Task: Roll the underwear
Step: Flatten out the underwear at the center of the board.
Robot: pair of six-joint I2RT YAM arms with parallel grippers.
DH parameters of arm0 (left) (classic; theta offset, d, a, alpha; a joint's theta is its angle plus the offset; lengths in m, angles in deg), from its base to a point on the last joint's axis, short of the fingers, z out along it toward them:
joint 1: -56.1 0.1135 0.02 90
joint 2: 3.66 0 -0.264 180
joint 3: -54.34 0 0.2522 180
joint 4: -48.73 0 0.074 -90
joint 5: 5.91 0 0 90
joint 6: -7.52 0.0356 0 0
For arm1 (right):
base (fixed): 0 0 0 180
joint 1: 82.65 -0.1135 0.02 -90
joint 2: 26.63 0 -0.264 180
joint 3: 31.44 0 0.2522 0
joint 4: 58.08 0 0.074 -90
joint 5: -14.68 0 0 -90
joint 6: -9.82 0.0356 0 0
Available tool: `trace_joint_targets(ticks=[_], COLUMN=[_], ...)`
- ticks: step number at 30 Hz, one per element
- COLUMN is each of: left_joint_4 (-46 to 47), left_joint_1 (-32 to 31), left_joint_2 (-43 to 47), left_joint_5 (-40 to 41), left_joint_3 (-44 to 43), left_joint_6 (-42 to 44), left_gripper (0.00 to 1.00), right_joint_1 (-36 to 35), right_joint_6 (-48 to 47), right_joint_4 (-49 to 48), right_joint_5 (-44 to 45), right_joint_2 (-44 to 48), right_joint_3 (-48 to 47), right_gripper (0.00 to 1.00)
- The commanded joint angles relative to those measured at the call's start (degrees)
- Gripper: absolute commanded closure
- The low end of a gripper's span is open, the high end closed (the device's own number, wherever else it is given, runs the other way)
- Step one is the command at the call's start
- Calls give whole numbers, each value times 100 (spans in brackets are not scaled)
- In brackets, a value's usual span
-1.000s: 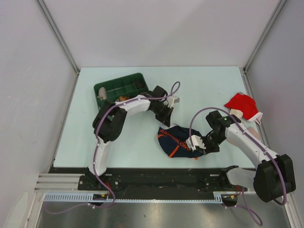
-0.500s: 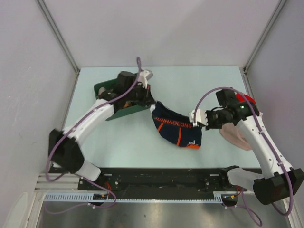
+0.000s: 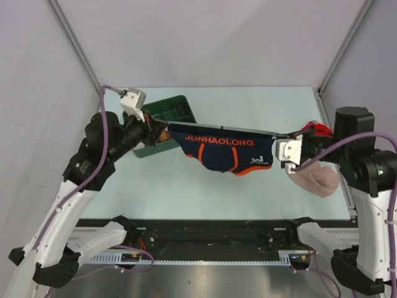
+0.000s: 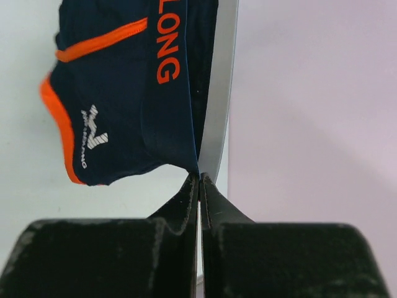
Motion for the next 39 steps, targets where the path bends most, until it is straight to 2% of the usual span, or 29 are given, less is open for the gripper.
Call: trace_joint_targets(ticks=[1, 6, 8, 10, 11, 12, 13, 14, 15, 16, 17, 18, 19, 21, 22, 23, 24, 26, 27, 29, 30, 31, 32, 33, 36, 39], left_joint_4=[-816, -1161, -1012, -407, -143, 607, 954, 1332, 1614, 2009, 2073, 2126, 2153, 2101, 2057, 2030, 2021, 2021, 1978, 1672, 1539, 1460, 1450, 1581, 2010, 2266], left_joint_1=[40, 40, 31, 32, 40, 32, 31, 40, 40, 32, 31, 31, -12, -47, -30, -47, -48, -30, -4, 128, 163, 181, 181, 172, 146, 102], left_joint_2=[586, 1150, 1142, 1002, 670, 441, 82, -296, -1248, -1745, -2237, -3199, -3566, -4121, -4323, -4325, -4264, -3835, -3650, -3203, -3087, -2964, -2676, -2525, -1936, -1733], left_joint_5=[129, -451, -583, -654, -654, -637, -558, -418, -147, 108, 371, 522, 1202, 1594, 1613, 1587, 1570, 1447, 1316, 590, 228, -2, -465, -661, -996, -1006], left_joint_3=[-6, 642, 1047, 1758, 1987, 2390, 2524, 2586, 2465, 2273, 2001, 1363, 1026, 175, -39, -197, -321, -226, 1, 327, 685, 941, 1205, 1834, 2925, 3464], left_joint_6=[-253, -683, -894, -1149, -1254, -1412, -1492, -1580, -1616, -1590, -1555, -1528, -1424, -1256, -1195, -994, -879, -529, -439, -350, -368, -377, -446, -508, -833, -1009], left_gripper=[100, 100, 100, 100, 100, 100, 100, 100, 100, 98, 91, 79, 72, 46, 43, 41, 33, 23, 18, 17, 17, 17, 17, 17, 19, 21], right_joint_1=[260, 296, 287, 296, 305, 339, 383, 436, 558, 629, 699, 752, 840, 902, 1015, 1069, 1139, 1375, 1420, 1430, 1421, 1386, 1333, 1211, 956, 579], right_joint_6=[-217, 55, 309, 616, 966, 1222, 1451, 2088, 2460, 2864, 3164, 3619, 3728, 3904, 3879, 3844, 3817, 3424, 3222, 2204, 1591, 1019, 13, -363, -1261, -1360], right_joint_4=[1304, 1286, 1199, 761, 532, -122, -512, -959, -1947, -2427, -2875, -3663, -3941, -4398, -4418, -4366, -4244, -3963, -3526, -2849, -1818, -1277, -802, -162, -189, -1030], right_joint_5=[-900, -910, -770, -551, -436, -322, -103, 47, 231, 668, 933, 1197, 1652, 1972, 1947, 1834, 1719, 1062, 781, -89, -405, -922, -1092, -1190, -1086, -150], right_joint_2=[510, 749, 565, 100, -102, -574, -831, -1077, -1393, -1944, -2254, -2484, -2860, -3057, -3014, -2944, -2830, -2471, -2355, -2092, -2056, -2029, -2003, -1924, -1382, -818], right_joint_3=[419, 1167, 1677, 2037, 2439, 2600, 2758, 2960, 3005, 3006, 3006, 3006, 2997, 2997, 2997, 2997, 2997, 3006, 3014, 3032, 3032, 3058, 3224, 3356, 4277, 5061], right_gripper=[100, 100, 100, 100, 100, 100, 100, 100, 100, 100, 100, 98, 89, 76, 71, 70, 68, 61, 57, 55, 55, 55, 54, 53, 51, 47])
